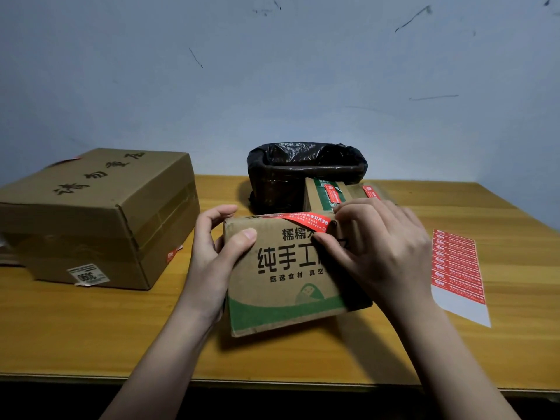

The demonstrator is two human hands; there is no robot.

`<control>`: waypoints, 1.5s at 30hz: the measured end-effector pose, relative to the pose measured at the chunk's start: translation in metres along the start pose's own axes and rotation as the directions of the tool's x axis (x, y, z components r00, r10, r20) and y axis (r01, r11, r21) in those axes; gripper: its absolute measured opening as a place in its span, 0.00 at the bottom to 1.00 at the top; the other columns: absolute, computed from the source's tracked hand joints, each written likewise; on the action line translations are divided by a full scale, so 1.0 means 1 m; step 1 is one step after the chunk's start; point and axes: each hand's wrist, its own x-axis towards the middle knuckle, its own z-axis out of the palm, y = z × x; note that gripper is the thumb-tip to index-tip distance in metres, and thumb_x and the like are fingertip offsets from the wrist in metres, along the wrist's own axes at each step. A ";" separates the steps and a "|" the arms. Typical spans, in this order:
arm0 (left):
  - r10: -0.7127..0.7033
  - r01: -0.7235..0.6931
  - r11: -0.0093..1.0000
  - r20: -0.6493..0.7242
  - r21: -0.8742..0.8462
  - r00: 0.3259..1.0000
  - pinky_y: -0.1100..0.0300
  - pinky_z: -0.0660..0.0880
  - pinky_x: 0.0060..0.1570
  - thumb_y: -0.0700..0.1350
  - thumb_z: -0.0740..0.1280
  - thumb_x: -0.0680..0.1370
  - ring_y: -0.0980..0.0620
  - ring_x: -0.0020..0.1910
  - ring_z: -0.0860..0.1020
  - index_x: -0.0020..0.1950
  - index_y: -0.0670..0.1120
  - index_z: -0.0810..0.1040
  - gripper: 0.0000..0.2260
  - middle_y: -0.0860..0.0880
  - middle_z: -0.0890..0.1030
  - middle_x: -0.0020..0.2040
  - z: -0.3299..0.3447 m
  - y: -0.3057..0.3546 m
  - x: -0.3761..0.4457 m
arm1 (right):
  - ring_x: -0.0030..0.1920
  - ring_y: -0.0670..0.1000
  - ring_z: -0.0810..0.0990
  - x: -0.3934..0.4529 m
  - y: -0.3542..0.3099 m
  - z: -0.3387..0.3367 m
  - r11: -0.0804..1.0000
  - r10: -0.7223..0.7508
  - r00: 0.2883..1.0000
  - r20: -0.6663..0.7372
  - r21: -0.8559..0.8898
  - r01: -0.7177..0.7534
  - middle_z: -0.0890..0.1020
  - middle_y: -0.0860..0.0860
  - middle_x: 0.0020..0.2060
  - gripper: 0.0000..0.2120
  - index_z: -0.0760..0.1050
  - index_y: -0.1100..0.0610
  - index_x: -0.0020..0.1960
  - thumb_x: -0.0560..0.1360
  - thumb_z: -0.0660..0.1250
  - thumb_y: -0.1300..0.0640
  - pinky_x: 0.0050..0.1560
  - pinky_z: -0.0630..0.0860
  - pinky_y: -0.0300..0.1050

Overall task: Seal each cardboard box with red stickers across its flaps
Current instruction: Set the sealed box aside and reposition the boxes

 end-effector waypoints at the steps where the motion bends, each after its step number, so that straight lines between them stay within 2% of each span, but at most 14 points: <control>1: 0.008 -0.008 1.000 -0.001 0.002 1.000 0.63 0.76 0.29 0.55 0.70 0.58 0.60 0.37 0.80 0.60 0.47 0.71 0.32 0.50 0.75 0.49 0.000 0.000 0.000 | 0.39 0.56 0.80 0.000 0.000 0.000 1.000 -0.002 1.000 -0.005 -0.001 0.002 0.83 0.51 0.41 0.15 0.77 0.58 0.43 0.75 0.70 0.45 0.39 0.70 0.49; 14: 0.037 -0.037 0.999 -0.009 0.025 0.999 0.65 0.75 0.28 0.55 0.70 0.57 0.61 0.36 0.79 0.61 0.46 0.70 0.34 0.50 0.75 0.48 0.003 -0.001 -0.002 | 0.37 0.57 0.78 -0.002 -0.008 0.001 0.998 0.053 0.999 -0.009 -0.023 -0.053 0.81 0.53 0.39 0.12 0.78 0.59 0.44 0.74 0.68 0.50 0.38 0.70 0.49; 20: 0.077 -0.076 0.996 -0.015 0.049 0.997 0.66 0.75 0.30 0.55 0.69 0.58 0.64 0.37 0.79 0.62 0.44 0.69 0.35 0.51 0.74 0.48 0.003 -0.001 -0.002 | 0.38 0.56 0.77 -0.001 -0.010 0.001 0.997 0.070 0.997 0.013 -0.039 -0.069 0.79 0.53 0.38 0.17 0.78 0.59 0.45 0.74 0.68 0.43 0.38 0.70 0.50; 26: 0.091 -0.090 0.995 -0.010 0.053 0.996 0.68 0.74 0.29 0.55 0.69 0.57 0.65 0.36 0.79 0.63 0.43 0.69 0.36 0.51 0.74 0.48 0.005 0.000 -0.003 | 0.36 0.56 0.77 0.000 -0.008 0.002 0.997 0.057 0.998 -0.014 -0.055 -0.058 0.80 0.53 0.37 0.16 0.78 0.59 0.45 0.75 0.69 0.45 0.37 0.69 0.49; 36: 0.000 -0.001 1.000 0.014 0.026 1.000 0.65 0.75 0.28 0.56 0.69 0.57 0.61 0.34 0.79 0.62 0.45 0.70 0.36 0.50 0.75 0.47 0.005 0.001 -0.002 | 0.36 0.53 0.83 -0.002 -0.001 0.005 0.993 -0.103 0.981 -0.165 -0.077 0.091 0.84 0.50 0.39 0.14 0.79 0.58 0.36 0.74 0.73 0.48 0.32 0.74 0.46; 45: -0.076 0.076 0.997 0.044 -0.008 0.996 0.63 0.75 0.27 0.55 0.70 0.57 0.57 0.33 0.80 0.58 0.48 0.71 0.31 0.47 0.76 0.47 0.004 0.001 -0.001 | 0.37 0.50 0.84 -0.004 0.009 0.003 0.970 -0.241 0.950 -0.200 -0.076 0.230 0.86 0.48 0.39 0.13 0.78 0.56 0.34 0.73 0.75 0.51 0.32 0.75 0.44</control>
